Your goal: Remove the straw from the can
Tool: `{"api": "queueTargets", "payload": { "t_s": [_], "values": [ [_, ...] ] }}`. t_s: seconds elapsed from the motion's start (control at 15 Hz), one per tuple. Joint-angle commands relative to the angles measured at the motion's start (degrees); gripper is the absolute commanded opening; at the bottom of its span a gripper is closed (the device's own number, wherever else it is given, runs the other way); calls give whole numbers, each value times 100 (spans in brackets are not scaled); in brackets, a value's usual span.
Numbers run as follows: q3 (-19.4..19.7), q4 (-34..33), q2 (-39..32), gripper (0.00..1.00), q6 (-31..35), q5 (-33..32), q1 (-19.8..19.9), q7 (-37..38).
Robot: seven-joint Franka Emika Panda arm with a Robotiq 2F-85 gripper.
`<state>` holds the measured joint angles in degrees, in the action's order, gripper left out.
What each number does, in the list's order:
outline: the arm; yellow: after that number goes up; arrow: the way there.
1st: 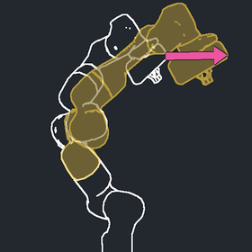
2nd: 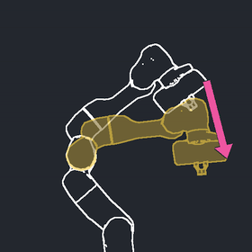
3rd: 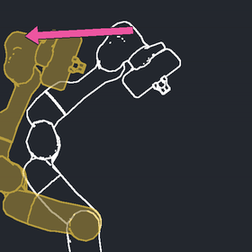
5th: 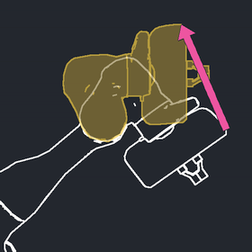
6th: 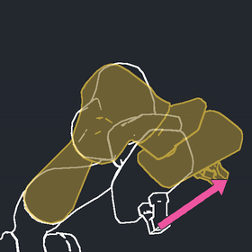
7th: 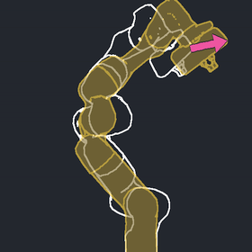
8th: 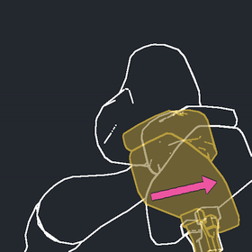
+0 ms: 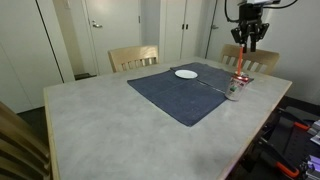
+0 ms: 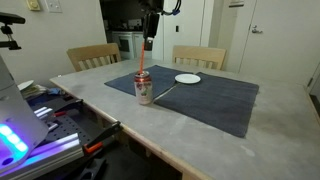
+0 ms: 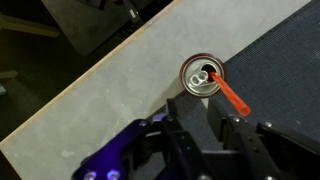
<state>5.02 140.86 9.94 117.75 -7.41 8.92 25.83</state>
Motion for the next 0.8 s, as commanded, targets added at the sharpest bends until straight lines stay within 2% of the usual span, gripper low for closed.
{"api": "queueTargets", "payload": {
  "t_s": [0.0,0.2,0.33,0.73],
  "values": [
    [11,-243,-201,67,-290,213,-10,-59],
    [-16,-199,-198,89,-376,474,-60,-35],
    [-43,-174,-203,99,-451,642,-104,-12],
    [-40,-154,-176,100,-433,631,-96,173]
  ]
}}
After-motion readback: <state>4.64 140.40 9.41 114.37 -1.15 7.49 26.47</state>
